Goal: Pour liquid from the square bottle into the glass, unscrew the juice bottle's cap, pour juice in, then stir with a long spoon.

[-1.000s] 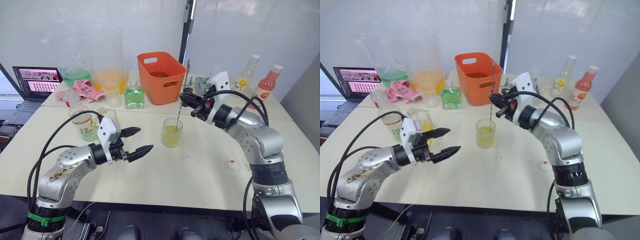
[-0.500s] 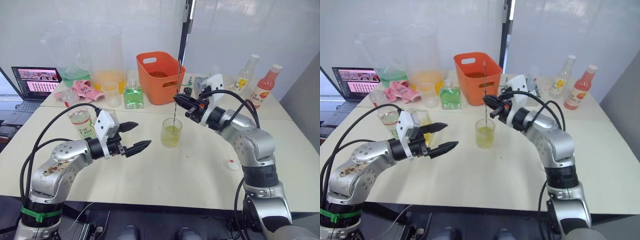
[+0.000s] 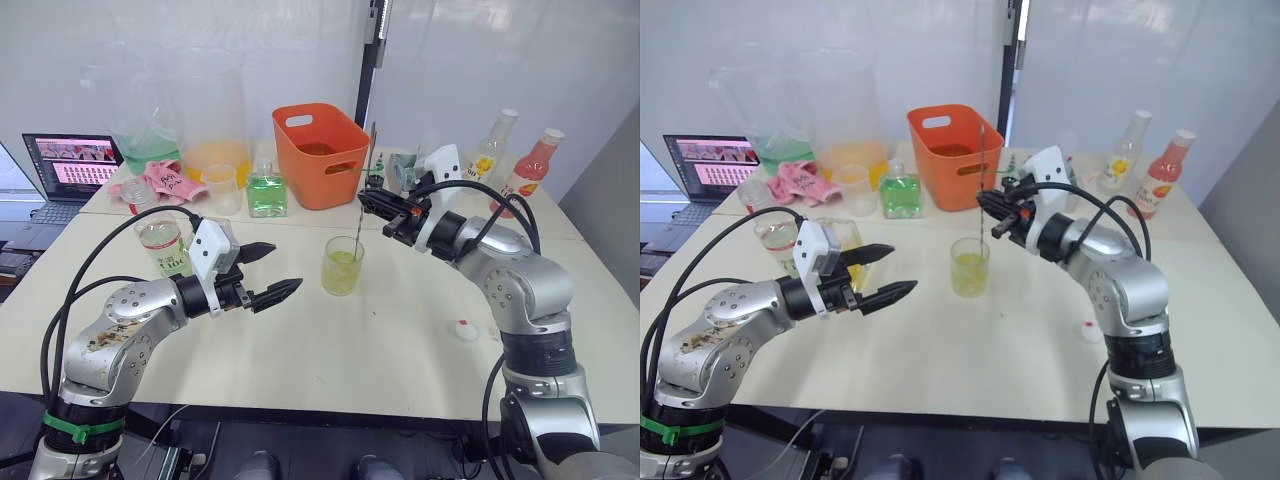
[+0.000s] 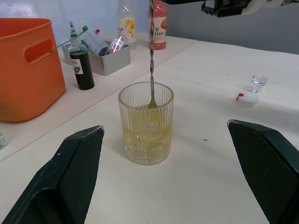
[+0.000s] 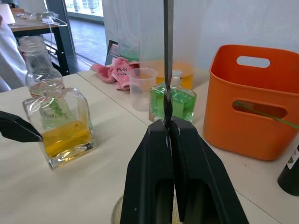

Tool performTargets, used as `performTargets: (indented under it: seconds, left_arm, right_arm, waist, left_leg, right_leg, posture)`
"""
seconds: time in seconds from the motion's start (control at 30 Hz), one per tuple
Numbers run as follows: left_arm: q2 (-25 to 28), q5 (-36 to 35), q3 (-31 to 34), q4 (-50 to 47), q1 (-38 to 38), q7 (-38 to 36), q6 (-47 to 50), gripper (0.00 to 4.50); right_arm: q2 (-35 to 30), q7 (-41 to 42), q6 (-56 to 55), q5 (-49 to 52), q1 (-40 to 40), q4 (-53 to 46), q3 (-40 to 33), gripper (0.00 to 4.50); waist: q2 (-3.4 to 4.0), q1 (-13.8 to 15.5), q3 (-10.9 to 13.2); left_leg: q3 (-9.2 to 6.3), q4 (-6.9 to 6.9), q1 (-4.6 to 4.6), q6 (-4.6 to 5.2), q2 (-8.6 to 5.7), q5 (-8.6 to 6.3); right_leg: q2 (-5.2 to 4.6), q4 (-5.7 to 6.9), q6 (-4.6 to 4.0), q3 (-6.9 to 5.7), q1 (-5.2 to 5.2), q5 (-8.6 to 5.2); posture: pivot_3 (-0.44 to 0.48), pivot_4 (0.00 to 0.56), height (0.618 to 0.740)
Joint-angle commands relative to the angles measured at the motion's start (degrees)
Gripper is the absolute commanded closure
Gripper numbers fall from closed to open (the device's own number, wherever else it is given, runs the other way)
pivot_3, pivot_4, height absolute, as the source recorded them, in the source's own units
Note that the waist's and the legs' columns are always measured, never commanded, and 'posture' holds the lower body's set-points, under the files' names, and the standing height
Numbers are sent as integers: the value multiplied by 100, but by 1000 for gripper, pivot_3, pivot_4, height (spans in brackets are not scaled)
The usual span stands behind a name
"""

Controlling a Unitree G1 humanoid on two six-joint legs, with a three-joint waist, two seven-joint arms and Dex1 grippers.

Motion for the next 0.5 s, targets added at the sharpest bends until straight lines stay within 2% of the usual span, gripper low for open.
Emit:
performTargets:
  seconds: [0.03,0.33,0.5]
  left_arm:
    - [1,-29,16,-182,-150,49,-9,6]
    - [-12,-26,-23,-174,-170,83,-11,6]
    - [-18,-29,-57,-195,-175,115,-3,6]
  right_arm:
    - [165,-104,103,251,-208,-308,-183,4500]
    - [555,-176,-287,-5,-423,174,-85,4500]
    - [352,-8,-751,-551,-391,602,121,4500]
  waist:
    - [0,-3,0]
    - [0,0,0]
    - [1,7,1]
  left_leg:
    - [0,0,0,0,0,0]
    - [1,0,0,0,-2,0]
    - [2,0,-1,0,-4,0]
  right_leg:
    - [0,0,0,0,0,0]
    - [-1,-1,0,0,0,0]
    - [-2,-3,0,0,0,0]
  posture:
    - [0,150,739]
    - [0,150,739]
    - [0,150,739]
